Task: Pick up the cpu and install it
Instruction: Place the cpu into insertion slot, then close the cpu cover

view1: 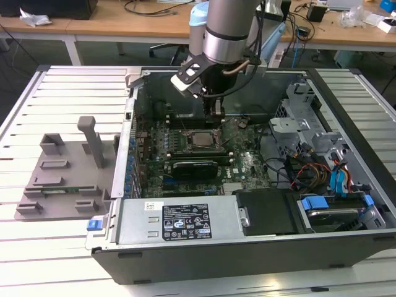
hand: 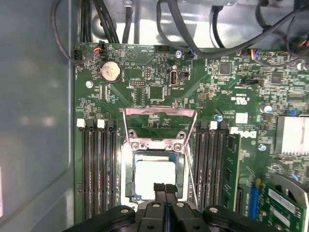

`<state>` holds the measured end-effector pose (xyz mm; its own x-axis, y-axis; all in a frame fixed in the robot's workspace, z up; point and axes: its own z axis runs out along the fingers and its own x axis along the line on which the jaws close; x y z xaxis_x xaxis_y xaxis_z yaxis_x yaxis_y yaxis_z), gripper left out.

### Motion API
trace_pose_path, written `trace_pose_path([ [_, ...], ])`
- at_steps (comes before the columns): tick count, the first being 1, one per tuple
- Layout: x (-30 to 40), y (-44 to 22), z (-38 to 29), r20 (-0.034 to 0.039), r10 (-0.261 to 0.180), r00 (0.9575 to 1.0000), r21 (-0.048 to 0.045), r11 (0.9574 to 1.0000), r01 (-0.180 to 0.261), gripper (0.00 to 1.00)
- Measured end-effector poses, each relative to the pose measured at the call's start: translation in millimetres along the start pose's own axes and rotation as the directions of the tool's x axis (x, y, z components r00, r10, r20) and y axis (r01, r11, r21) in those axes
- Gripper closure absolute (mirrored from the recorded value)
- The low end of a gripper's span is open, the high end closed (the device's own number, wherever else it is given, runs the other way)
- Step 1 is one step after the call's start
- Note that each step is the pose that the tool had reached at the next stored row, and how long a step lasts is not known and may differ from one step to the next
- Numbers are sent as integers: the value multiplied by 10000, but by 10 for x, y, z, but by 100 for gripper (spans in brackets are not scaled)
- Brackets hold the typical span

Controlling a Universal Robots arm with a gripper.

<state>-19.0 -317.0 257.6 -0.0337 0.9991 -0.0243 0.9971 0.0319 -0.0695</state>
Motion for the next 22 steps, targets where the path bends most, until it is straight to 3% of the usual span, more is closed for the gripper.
trace_pose_path([
  [3, -2, -7, -98, 38, 3, 10000, 2, 10000, -3, 89],
  [8, -8, -23, -325, 75, 6, 10000, 3, 10000, -6, 89],
  [22, -8, -19, -344, 75, 3, 10000, 3, 10000, -3, 89],
])
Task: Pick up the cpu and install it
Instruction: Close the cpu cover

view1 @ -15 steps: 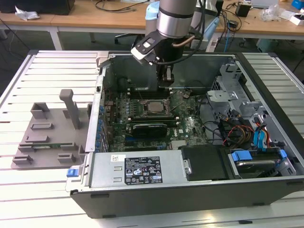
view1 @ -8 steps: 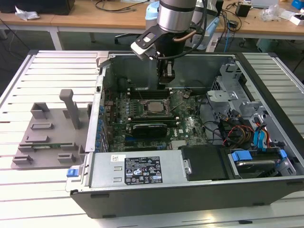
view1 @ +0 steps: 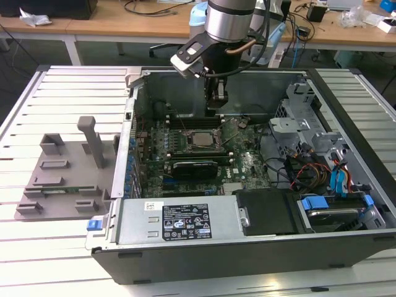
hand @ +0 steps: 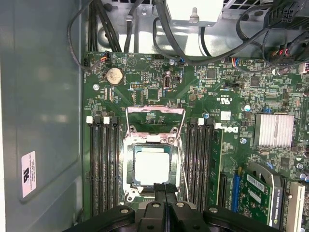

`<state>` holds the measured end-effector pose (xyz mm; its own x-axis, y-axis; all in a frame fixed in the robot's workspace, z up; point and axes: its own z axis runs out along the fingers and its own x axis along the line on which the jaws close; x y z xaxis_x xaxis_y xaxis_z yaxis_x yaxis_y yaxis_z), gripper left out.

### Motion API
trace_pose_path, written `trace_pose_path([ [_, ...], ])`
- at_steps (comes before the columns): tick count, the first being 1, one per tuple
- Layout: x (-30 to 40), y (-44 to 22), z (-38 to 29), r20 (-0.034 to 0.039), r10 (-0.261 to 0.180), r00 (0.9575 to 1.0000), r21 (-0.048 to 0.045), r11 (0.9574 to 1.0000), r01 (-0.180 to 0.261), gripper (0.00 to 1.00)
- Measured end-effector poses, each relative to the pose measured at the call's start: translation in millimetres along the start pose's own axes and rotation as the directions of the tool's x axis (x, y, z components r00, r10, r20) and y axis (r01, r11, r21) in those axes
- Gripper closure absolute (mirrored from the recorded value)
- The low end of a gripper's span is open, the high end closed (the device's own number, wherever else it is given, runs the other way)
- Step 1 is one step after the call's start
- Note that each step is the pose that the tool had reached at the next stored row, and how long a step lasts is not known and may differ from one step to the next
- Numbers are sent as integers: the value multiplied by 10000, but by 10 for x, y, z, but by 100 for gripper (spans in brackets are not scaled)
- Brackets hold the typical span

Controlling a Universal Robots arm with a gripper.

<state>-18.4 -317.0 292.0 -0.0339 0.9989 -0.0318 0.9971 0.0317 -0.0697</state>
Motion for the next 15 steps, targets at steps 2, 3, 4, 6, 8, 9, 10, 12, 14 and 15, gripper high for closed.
trace_pose_path([
  [2, 0, 15, -1, -7, -6, 10000, -1, 10000, 6, 89],
  [3, -1, 47, -4, -57, -32, 10000, -3, 10000, 32, 89],
  [4, -1, 63, -4, -57, -46, 10000, -4, 10000, 46, 89],
  [6, -3, 108, -7, -55, -82, 10000, -4, 10000, 82, 89],
  [8, -4, 144, -9, -54, -101, 9999, -2, 9999, 101, 89],
  [9, -5, 166, -10, -53, -108, 9999, -2, 9999, 108, 89],
  [10, -5, 185, -12, -52, -112, 9999, -1, 9999, 112, 89],
  [12, -7, 242, -15, -52, -125, 9999, -2, 9999, 125, 89],
  [14, -8, 266, -16, -52, -129, 9999, -2, 9999, 129, 89],
  [15, -8, 274, -17, -52, -129, 9999, -2, 9999, 129, 89],
])
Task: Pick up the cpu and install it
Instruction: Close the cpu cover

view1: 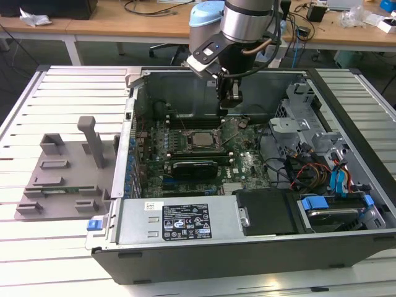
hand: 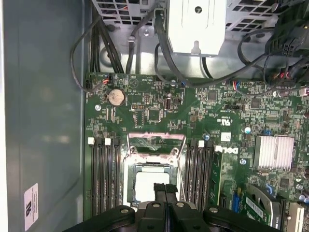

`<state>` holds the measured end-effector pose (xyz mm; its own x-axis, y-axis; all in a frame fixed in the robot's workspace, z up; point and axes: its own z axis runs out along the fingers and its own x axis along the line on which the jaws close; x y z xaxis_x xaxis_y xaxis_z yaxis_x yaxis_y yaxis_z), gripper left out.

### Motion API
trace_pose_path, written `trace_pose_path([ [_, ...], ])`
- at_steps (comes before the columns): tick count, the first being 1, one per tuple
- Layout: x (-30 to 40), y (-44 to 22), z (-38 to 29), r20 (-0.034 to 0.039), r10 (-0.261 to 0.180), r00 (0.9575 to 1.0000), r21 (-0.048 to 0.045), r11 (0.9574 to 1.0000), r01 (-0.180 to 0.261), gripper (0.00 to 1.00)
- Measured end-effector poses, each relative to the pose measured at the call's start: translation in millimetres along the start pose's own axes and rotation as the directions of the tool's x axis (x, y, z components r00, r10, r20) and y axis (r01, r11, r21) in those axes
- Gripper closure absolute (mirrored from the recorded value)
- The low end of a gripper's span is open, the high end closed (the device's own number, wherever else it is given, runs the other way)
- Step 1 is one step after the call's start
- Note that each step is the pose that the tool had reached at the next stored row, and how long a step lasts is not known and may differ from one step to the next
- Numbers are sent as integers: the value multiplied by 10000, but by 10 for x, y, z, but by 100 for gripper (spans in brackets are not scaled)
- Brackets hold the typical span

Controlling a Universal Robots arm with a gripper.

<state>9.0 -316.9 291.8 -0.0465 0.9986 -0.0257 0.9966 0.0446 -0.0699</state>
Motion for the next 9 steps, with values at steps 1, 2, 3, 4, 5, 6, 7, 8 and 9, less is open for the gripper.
trace_pose_path([
  [1, 0, 8, 0, 0, -1, 10000, 0, 10000, 1, 89],
  [2, -1, 15, -1, 0, -2, 10000, 0, 10000, 2, 89],
  [3, -2, 30, -2, 1, -4, 10000, 0, 10000, 4, 89],
  [4, -2, 50, -3, 0, -7, 10000, 0, 10000, 7, 89],
  [5, -3, 66, -4, 1, -9, 10000, 0, 10000, 9, 89],
  [6, -4, 87, -6, 2, -12, 10000, 0, 10000, 12, 89],
  [7, -5, 99, -7, 1, -12, 10000, 0, 10000, 12, 89],
  [8, -5, 110, -7, 1, -13, 10000, 0, 10000, 13, 89],
  [9, -6, 123, -8, 1, -15, 10000, 0, 10000, 15, 89],
])
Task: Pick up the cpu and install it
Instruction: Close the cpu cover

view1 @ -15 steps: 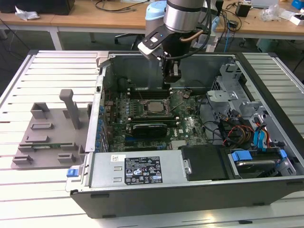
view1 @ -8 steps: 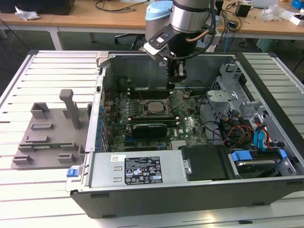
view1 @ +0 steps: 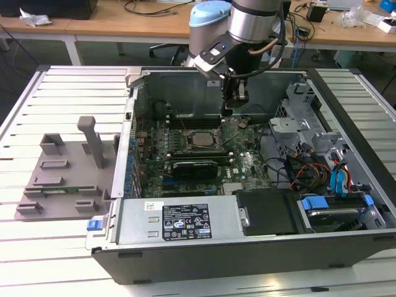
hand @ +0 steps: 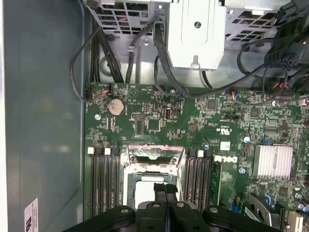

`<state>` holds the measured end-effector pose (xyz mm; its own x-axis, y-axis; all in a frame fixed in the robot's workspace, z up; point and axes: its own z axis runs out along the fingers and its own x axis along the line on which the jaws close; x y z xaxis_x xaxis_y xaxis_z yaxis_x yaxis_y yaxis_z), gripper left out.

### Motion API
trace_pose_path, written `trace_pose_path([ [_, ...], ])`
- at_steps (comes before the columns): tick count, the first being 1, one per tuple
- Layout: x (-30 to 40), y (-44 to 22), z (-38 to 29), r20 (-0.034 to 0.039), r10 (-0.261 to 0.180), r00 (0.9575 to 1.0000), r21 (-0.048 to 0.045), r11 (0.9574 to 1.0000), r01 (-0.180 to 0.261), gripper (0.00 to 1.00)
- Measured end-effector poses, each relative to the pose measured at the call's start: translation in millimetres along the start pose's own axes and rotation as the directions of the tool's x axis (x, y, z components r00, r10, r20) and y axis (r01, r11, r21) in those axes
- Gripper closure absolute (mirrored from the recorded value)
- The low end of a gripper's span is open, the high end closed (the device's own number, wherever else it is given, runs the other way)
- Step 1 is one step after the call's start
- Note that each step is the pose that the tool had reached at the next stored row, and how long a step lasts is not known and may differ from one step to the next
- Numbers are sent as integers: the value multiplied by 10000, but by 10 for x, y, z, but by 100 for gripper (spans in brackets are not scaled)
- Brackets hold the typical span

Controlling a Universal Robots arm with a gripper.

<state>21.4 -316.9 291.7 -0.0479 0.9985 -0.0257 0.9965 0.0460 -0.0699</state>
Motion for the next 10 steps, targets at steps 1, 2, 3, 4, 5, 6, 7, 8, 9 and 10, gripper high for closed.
trace_pose_path([
  [1, -1, 15, -1, 0, 0, 10000, 0, 10000, 0, 89],
  [2, -2, 28, -2, 1, -1, 10000, 0, 10000, 1, 89],
  [3, -2, 36, -3, 1, -1, 10000, 0, 10000, 1, 89],
  [4, -2, 43, -3, 1, 0, 10000, 0, 10000, 0, 89],
  [5, -2, 49, -4, 1, -1, 10000, 0, 10000, 1, 89],
  [6, -3, 52, -4, 1, -1, 10000, 0, 10000, 1, 89],
  [7, -3, 57, -4, 1, -1, 10000, 1, 10000, 1, 89],
  [8, -3, 62, -4, 1, -1, 10000, 0, 10000, 1, 89],
  [9, -3, 67, -5, 0, 0, 10000, 0, 10000, 0, 89],
  [10, -4, 74, -5, 1, -1, 10000, 0, 10000, 1, 89],
])
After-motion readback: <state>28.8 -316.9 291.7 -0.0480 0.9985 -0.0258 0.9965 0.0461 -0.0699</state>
